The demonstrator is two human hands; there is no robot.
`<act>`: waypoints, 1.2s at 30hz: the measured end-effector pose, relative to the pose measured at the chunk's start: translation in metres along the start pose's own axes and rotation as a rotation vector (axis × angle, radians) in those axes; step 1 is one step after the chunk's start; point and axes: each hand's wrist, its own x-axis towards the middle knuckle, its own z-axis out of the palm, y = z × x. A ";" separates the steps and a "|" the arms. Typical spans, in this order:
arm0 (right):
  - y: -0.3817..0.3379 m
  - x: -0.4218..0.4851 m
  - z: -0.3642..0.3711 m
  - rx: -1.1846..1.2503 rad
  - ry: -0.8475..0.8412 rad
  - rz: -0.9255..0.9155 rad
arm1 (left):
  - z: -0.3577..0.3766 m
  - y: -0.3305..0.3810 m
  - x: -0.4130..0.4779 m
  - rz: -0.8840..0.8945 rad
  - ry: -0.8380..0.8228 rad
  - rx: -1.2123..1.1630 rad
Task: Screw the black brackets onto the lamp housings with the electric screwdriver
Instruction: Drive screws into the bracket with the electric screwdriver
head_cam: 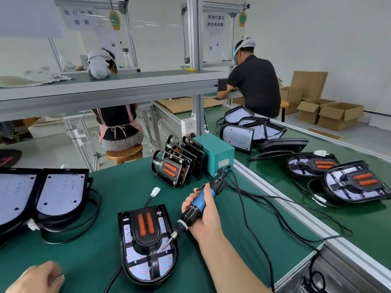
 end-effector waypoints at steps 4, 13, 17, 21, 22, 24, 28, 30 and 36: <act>-0.001 0.001 0.000 0.008 0.002 0.000 | -0.021 0.012 0.006 -0.165 -0.041 0.086; 0.000 0.001 0.000 0.010 -0.013 0.003 | -0.044 0.059 -0.018 -0.244 0.027 0.019; -0.001 -0.001 0.000 0.013 -0.008 0.004 | -0.044 0.051 -0.020 -0.257 0.085 -0.042; -0.001 -0.002 0.003 0.031 0.013 0.001 | -0.042 0.033 -0.020 -0.275 0.176 -0.135; -0.001 -0.002 0.004 0.046 0.022 -0.003 | -0.044 0.034 -0.022 -0.285 0.180 -0.136; -0.002 -0.003 0.007 0.080 0.038 -0.015 | -0.051 0.047 -0.025 -0.227 0.187 -0.169; 0.002 -0.008 0.019 0.077 0.039 -0.011 | -0.056 0.105 -0.039 -0.304 0.183 -0.482; 0.007 -0.012 0.028 0.074 0.032 0.001 | -0.051 0.130 -0.044 -0.270 0.187 -0.617; 0.026 -0.026 0.056 0.062 0.017 0.030 | -0.046 0.199 -0.063 -0.282 0.112 -1.051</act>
